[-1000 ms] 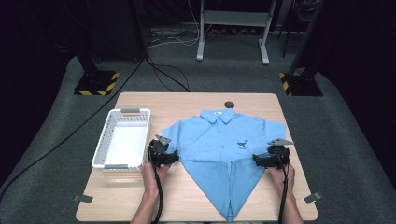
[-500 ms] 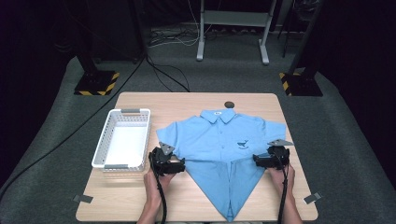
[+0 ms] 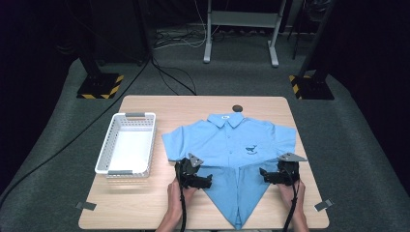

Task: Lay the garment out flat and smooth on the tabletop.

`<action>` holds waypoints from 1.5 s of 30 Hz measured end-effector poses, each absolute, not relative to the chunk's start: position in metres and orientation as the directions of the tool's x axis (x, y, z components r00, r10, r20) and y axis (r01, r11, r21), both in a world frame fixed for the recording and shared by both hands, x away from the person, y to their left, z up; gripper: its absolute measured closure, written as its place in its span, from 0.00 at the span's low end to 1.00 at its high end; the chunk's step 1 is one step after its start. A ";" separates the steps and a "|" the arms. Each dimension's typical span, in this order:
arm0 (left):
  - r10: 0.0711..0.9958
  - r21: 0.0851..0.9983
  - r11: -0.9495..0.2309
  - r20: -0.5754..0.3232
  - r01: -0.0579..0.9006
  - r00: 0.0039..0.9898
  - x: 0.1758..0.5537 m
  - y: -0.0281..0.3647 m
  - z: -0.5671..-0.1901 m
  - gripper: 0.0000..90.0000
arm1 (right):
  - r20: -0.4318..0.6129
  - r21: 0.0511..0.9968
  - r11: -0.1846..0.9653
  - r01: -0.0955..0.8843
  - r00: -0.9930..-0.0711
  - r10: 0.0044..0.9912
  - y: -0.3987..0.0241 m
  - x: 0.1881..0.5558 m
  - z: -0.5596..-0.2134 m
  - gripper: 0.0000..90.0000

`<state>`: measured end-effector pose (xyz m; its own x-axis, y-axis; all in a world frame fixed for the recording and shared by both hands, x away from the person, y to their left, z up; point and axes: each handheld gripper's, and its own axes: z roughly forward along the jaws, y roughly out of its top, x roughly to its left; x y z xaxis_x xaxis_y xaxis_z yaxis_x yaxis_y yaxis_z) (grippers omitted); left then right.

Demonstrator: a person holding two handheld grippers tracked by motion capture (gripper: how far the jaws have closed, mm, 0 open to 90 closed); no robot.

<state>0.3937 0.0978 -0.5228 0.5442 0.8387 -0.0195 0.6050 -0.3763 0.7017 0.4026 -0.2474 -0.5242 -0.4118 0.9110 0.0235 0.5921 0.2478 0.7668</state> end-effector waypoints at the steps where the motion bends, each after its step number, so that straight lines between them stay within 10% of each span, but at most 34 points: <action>1: 0.836 0.695 -0.386 -0.015 0.606 0.549 0.394 0.096 -0.524 0.05 | 0.011 0.758 0.261 0.598 -0.412 0.911 -0.245 0.402 -0.525 0.01; 29: 0.833 0.717 -0.384 -0.002 0.582 0.553 0.439 0.077 -0.528 0.01 | 0.012 0.715 0.182 0.675 -0.272 0.962 -0.248 0.430 -0.526 0.02; 45: 0.835 0.717 -0.381 -0.004 0.584 0.550 0.438 0.077 -0.527 0.01 | -0.046 0.711 0.303 0.634 -0.389 0.920 -0.208 0.414 -0.505 0.05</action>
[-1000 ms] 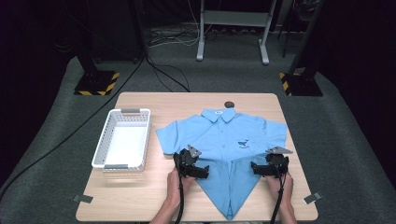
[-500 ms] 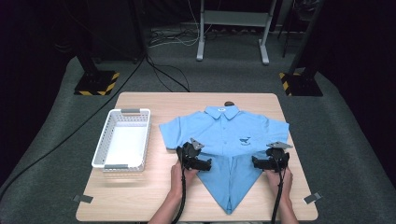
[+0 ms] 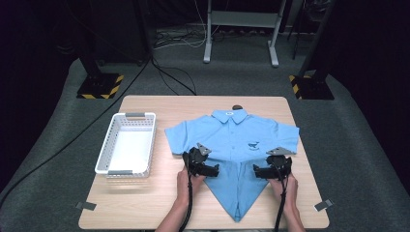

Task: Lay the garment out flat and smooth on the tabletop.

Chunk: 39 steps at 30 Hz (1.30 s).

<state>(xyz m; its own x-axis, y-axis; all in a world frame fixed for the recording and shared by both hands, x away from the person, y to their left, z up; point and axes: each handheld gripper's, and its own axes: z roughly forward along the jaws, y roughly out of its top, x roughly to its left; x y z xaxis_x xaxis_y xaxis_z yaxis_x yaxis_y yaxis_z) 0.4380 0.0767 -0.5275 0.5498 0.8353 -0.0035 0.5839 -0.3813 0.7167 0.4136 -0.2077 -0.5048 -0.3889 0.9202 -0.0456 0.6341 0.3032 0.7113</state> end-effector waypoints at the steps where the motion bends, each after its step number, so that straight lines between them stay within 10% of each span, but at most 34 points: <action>1: 0.835 0.717 -0.381 -0.003 0.584 0.550 0.438 0.077 -0.527 0.01 | -0.045 0.715 0.320 0.621 -0.417 0.908 -0.199 0.413 -0.502 0.05; 18: 0.834 0.717 -0.383 -0.003 0.582 0.552 0.437 0.077 -0.527 0.01 | -0.001 0.729 0.329 0.600 -0.480 0.877 -0.168 0.412 -0.523 0.28; 39: 0.833 0.719 -0.383 -0.003 0.580 0.553 0.436 0.077 -0.528 0.02 | 0.014 0.775 0.260 0.576 -0.427 0.904 -0.176 0.401 -0.525 0.81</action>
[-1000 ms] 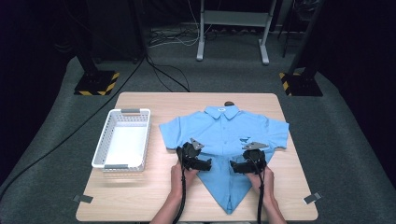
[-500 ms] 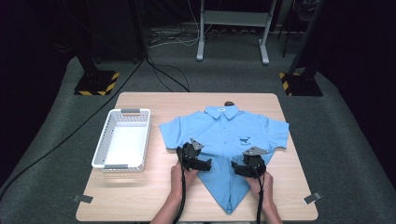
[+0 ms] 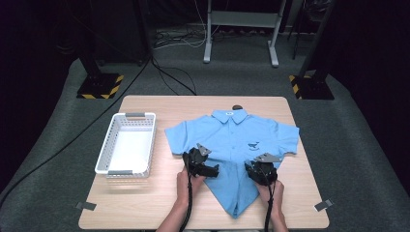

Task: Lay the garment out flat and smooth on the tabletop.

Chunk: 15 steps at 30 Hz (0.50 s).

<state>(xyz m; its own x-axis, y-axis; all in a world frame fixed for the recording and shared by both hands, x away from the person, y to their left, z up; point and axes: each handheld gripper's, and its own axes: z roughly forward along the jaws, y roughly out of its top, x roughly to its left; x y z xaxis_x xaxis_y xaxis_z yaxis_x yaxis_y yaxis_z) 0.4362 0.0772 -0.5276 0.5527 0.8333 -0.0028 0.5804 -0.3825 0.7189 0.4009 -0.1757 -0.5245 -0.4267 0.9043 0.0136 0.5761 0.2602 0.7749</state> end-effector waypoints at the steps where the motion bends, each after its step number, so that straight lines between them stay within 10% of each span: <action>1: 0.833 0.719 -0.383 -0.003 0.580 0.553 0.436 0.077 -0.528 0.02 | 0.014 0.776 0.258 0.576 -0.424 0.905 -0.176 0.401 -0.525 0.83; 15: 0.833 0.719 -0.383 -0.003 0.581 0.553 0.436 0.078 -0.528 0.02 | 0.008 0.812 0.236 0.534 -0.414 0.910 -0.180 0.391 -0.524 0.94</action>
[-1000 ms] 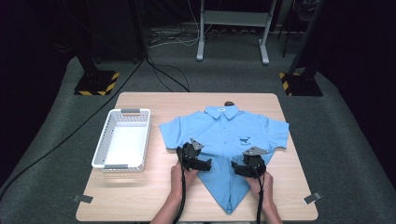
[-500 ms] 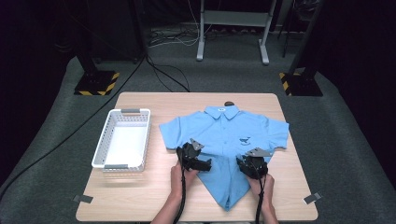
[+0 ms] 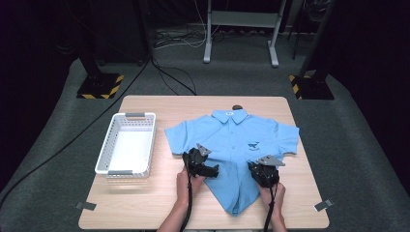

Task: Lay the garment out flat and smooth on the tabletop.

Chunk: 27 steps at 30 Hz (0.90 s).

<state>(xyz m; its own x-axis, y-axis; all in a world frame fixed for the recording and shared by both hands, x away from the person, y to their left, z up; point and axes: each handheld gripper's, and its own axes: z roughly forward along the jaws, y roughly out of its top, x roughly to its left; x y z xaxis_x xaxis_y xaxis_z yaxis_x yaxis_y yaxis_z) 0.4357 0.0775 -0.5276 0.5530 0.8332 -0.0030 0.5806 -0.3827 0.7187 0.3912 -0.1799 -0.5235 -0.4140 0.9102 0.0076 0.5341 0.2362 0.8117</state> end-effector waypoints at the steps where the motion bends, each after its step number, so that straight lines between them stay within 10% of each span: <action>1: 0.833 0.719 -0.382 -0.003 0.581 0.553 0.436 0.078 -0.528 0.02 | 0.010 0.815 0.232 0.532 -0.412 0.911 -0.180 0.391 -0.523 0.94; 27: 0.833 0.719 -0.382 -0.004 0.581 0.553 0.436 0.078 -0.528 0.02 | 0.095 0.863 0.098 0.496 -0.348 0.933 -0.208 0.359 -0.520 0.94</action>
<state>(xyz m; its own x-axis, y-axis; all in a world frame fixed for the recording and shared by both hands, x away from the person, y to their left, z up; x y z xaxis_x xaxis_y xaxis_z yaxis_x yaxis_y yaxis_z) 0.4356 0.0776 -0.5276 0.5527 0.8333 -0.0038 0.5810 -0.3821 0.7187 0.3586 -0.2077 -0.5202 -0.3483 0.9326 0.0949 0.4962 0.0976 0.8627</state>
